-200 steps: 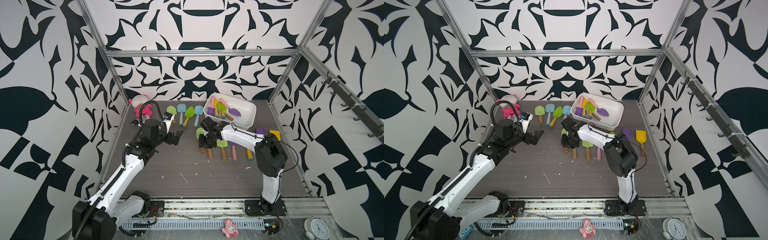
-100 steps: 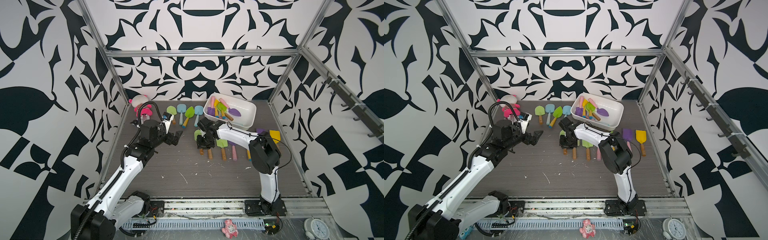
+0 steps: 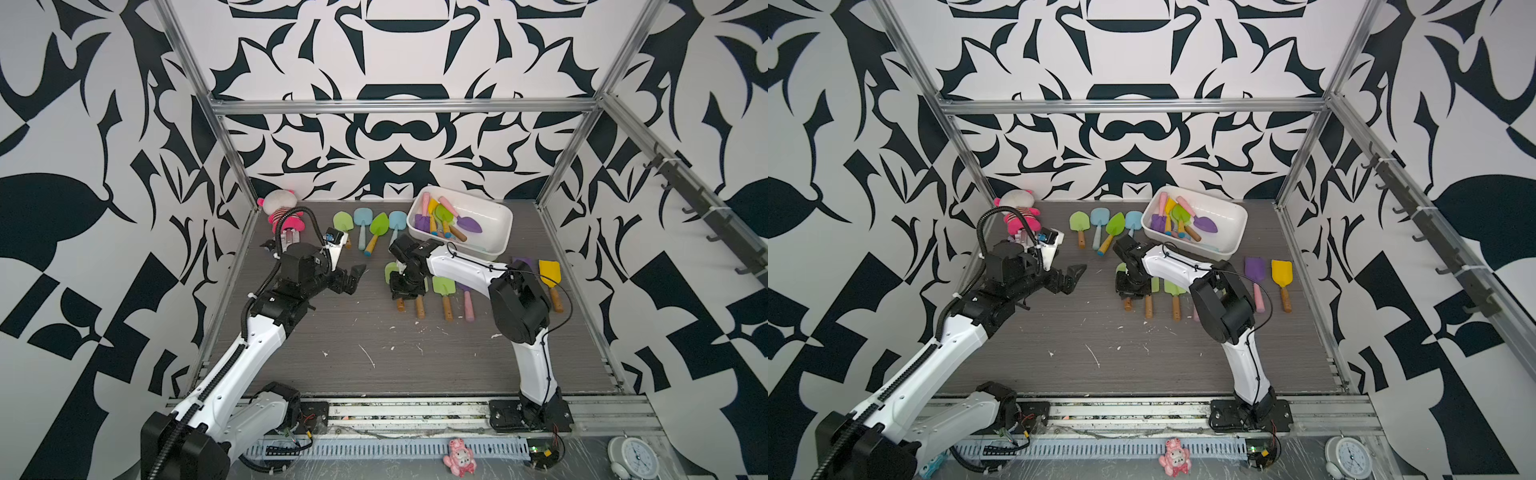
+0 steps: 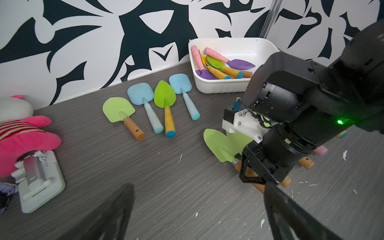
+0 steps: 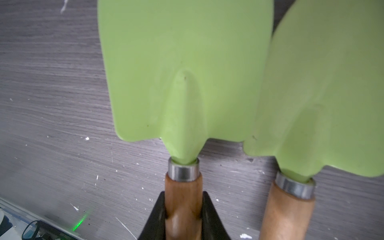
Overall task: Take the shovel out of the storage box
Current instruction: Place the shovel at the center of the board.
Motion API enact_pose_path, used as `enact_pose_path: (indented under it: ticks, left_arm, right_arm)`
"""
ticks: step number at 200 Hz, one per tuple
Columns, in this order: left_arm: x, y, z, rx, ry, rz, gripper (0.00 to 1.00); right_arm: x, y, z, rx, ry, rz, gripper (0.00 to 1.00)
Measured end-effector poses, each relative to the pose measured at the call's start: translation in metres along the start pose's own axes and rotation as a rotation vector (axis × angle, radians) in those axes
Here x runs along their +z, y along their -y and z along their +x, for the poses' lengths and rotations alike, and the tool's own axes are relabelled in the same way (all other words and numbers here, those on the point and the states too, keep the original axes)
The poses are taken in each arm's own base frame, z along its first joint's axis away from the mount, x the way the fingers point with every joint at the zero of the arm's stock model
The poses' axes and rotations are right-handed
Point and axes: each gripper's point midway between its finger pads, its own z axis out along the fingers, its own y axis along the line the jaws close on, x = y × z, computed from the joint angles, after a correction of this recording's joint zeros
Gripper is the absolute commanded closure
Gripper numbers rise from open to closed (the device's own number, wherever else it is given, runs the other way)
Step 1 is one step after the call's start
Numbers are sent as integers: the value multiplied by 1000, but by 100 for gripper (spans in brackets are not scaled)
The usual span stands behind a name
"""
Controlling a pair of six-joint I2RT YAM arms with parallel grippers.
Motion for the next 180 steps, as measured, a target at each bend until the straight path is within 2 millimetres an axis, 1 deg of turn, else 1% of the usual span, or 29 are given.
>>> enact_pose_path:
  ticks: [50, 106, 180]
  left_arm:
    - [0, 0, 0, -3, 0, 1, 1]
    - [-2, 1, 2, -3, 2, 1, 1]
    - [-5, 2, 3, -5, 8, 0, 1]
  right_arm:
    - [0, 1, 1, -2, -9, 9, 100]
    - [10, 8, 4, 4, -37, 38, 100]
    - [9, 8, 5, 2, -42, 43, 100]
